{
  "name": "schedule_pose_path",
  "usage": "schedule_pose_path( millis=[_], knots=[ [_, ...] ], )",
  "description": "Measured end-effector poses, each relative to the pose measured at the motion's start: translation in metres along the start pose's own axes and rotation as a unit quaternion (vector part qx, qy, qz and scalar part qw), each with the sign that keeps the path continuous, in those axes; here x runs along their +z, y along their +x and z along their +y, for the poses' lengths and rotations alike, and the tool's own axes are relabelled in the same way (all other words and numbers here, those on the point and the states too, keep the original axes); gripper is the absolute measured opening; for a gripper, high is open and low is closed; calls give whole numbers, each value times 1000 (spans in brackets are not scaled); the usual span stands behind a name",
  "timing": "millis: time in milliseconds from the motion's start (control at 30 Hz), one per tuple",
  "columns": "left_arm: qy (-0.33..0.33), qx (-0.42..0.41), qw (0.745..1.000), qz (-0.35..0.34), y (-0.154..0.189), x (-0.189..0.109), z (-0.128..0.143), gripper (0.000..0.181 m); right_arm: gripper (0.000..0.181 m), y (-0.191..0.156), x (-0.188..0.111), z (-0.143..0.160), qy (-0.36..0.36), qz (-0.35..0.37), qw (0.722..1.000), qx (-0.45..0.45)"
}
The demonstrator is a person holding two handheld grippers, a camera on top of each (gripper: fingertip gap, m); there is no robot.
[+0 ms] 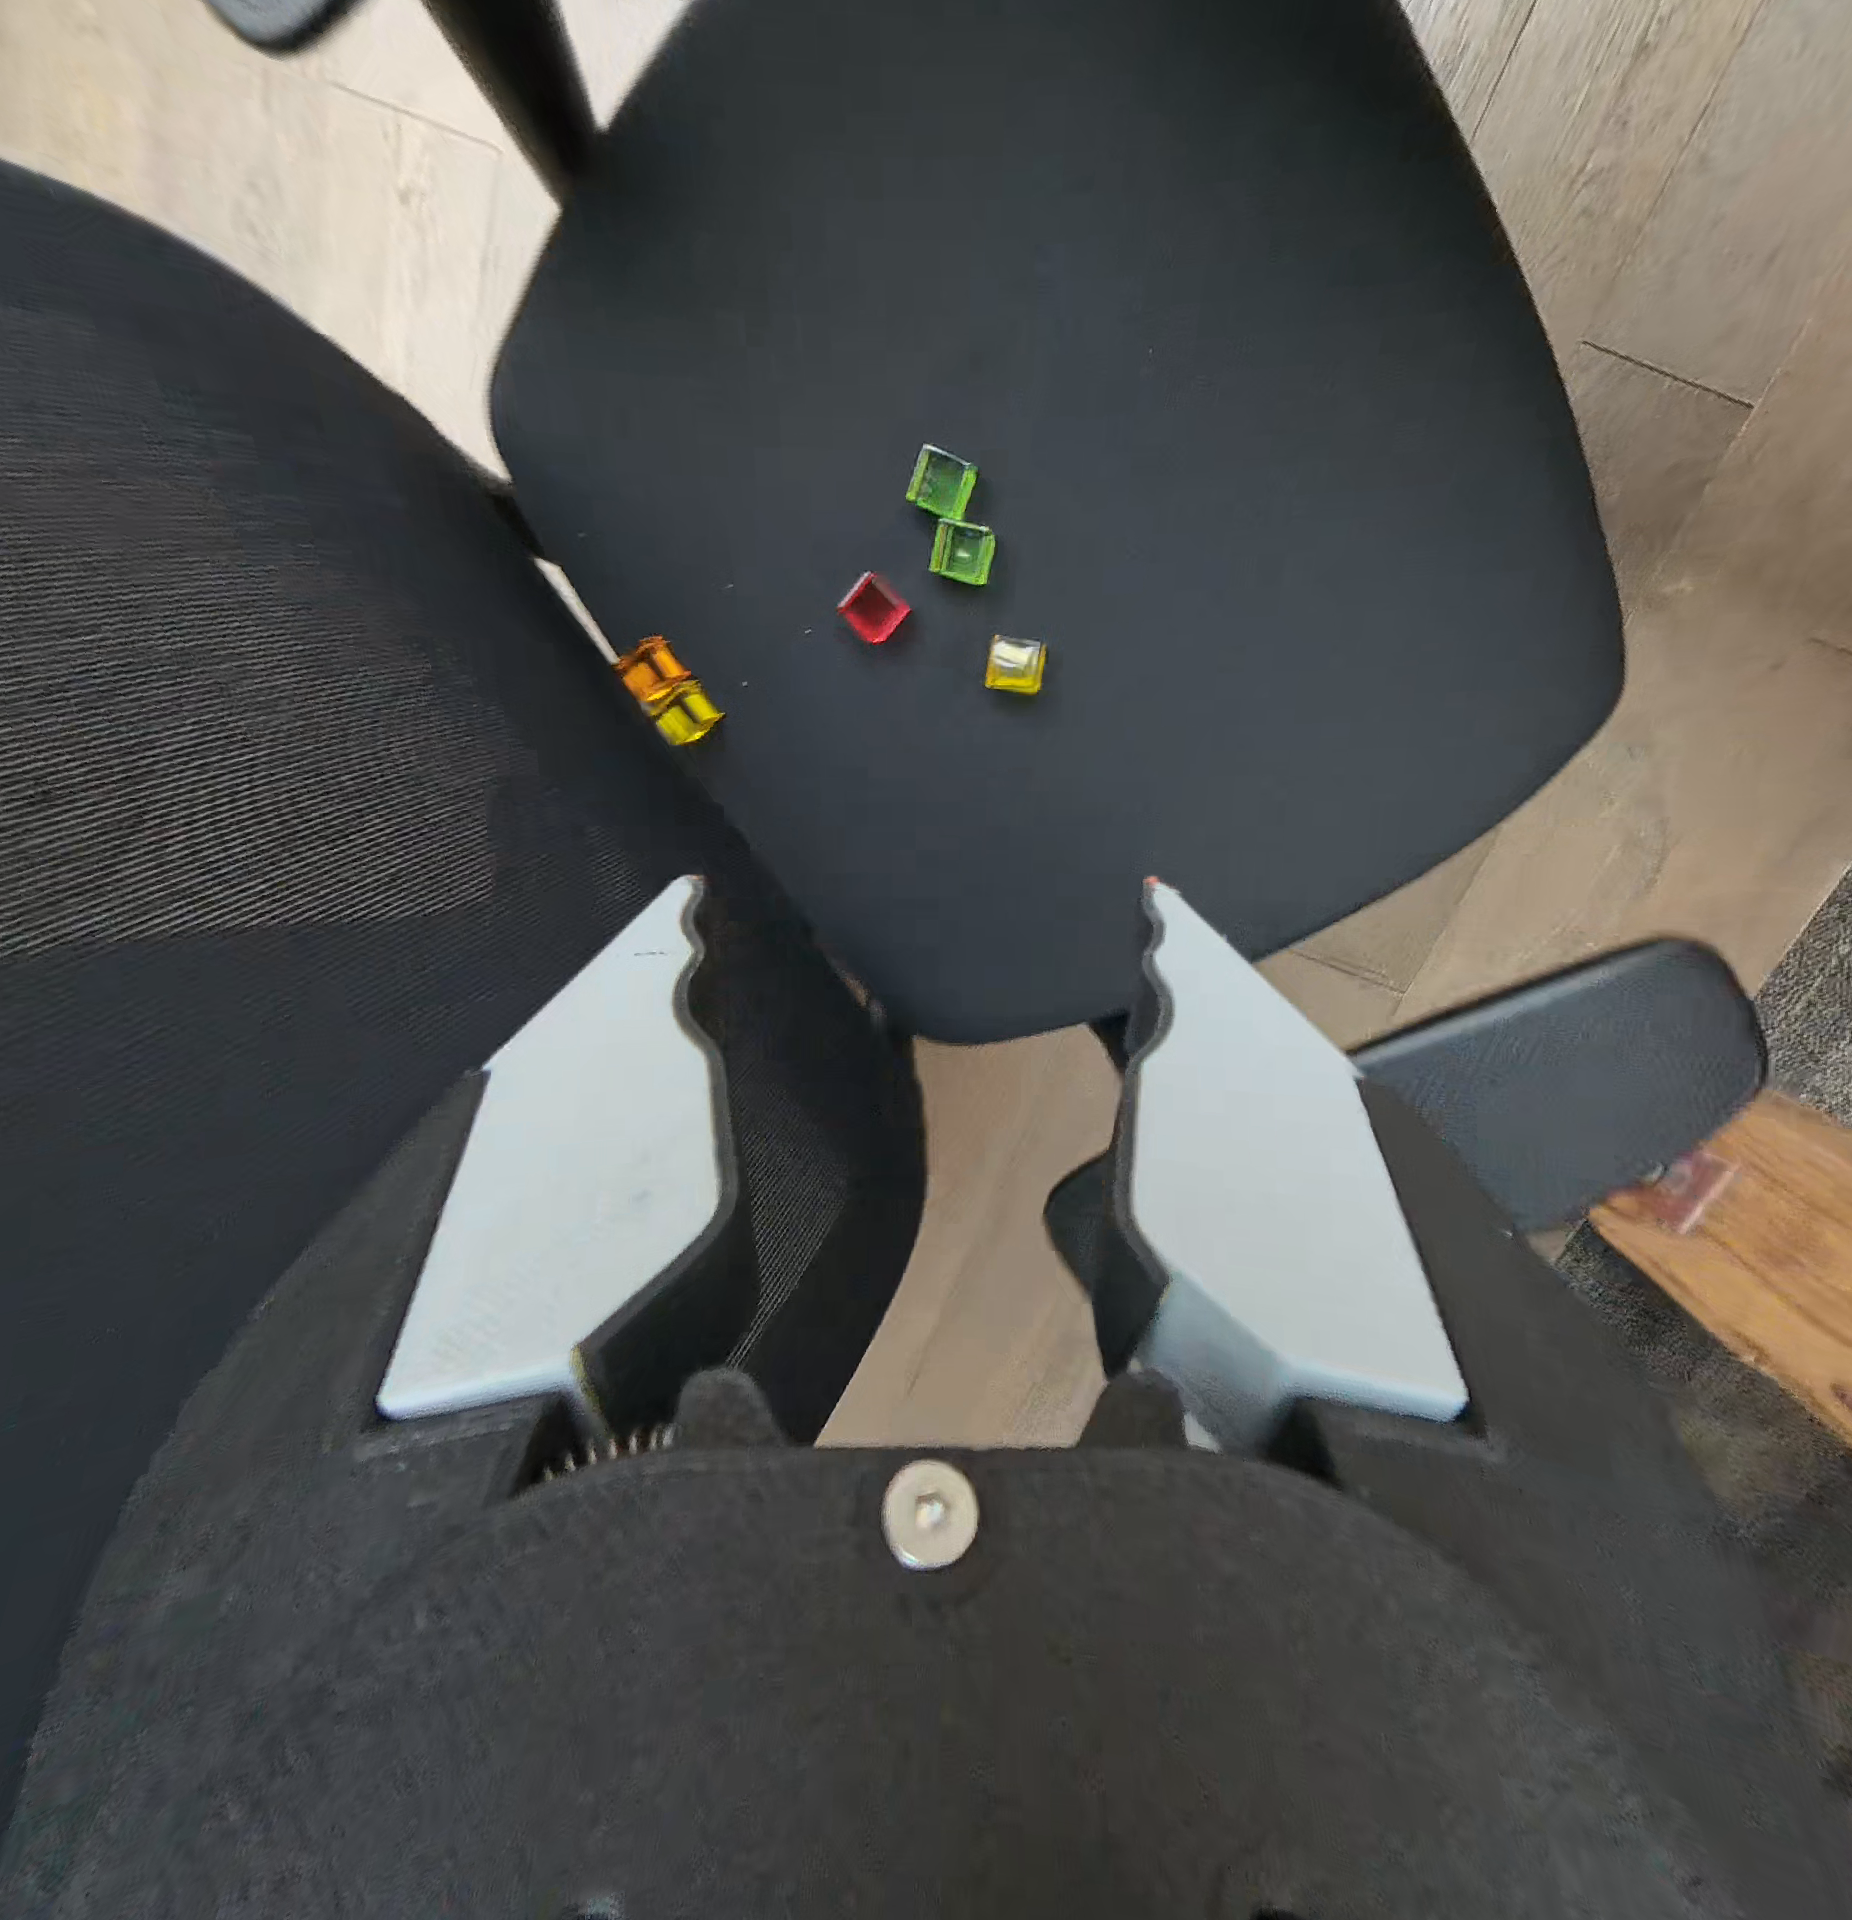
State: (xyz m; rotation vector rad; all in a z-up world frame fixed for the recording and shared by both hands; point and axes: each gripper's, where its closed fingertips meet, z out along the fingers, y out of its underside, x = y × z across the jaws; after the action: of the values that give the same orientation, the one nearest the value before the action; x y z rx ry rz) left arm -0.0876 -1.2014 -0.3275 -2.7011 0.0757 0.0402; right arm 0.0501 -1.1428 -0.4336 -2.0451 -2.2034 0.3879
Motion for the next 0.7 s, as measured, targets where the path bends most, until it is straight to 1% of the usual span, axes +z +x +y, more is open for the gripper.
schedule_pose_path(
  millis=[67, 100, 133, 200, 233, 300, 333, 367, 433, 467, 533, 600, 700],
  knots=[
    [-7, 7, 1000, 8, 6, -1, 0, 70, 74, -21, -37, 9, 5, -18, 1000, 13],
    [1, 11, 1000, 8, 8, -3, -4, 72, 78, -28, -53, 15, 4, -15, 1000, 24],
    [14, 15, 1000, 8, 11, -7, -9, 72, 80, -32, -69, 20, 9, 2, 999, 35],
    [38, 24, 999, 2, 14, -12, -17, 72, 79, -44, -97, 21, 48, 17, 997, 61],
    [45, 29, 999, 2, 16, -13, -19, 72, 79, -51, -109, 22, 67, 16, 995, 73],
    [47, 37, 998, 11, 22, -12, -18, 71, 84, -59, -125, 28, 71, 23, 993, 93],
    [43, 41, 998, 16, 24, -11, -17, 68, 82, -62, -133, 29, 79, 32, 992, 95],
    [41, 43, 998, 22, 27, -10, -16, 64, 78, -66, -139, 28, 90, 39, 991, 93],
    [45, 46, 997, 36, 33, -9, -14, 46, 73, -75, -145, 28, 105, 57, 990, 77],
    [48, 47, 997, 45, 37, -9, -13, 30, 68, -77, -146, 29, 107, 74, 990, 57],
    [52, 54, 996, 57, 43, -8, -10, 0, 68, -76, -142, 34, 81, 114, 990, 10],
    [57, 72, 995, 44, 44, -9, -10, 0, 66, -74, -137, 35, 56, 136, 989, -24],
    [61, 83, 994, 42, 50, -15, -6, 0, 65, -79, -131, 31, 50, 124, 990, -33]
  ],
)
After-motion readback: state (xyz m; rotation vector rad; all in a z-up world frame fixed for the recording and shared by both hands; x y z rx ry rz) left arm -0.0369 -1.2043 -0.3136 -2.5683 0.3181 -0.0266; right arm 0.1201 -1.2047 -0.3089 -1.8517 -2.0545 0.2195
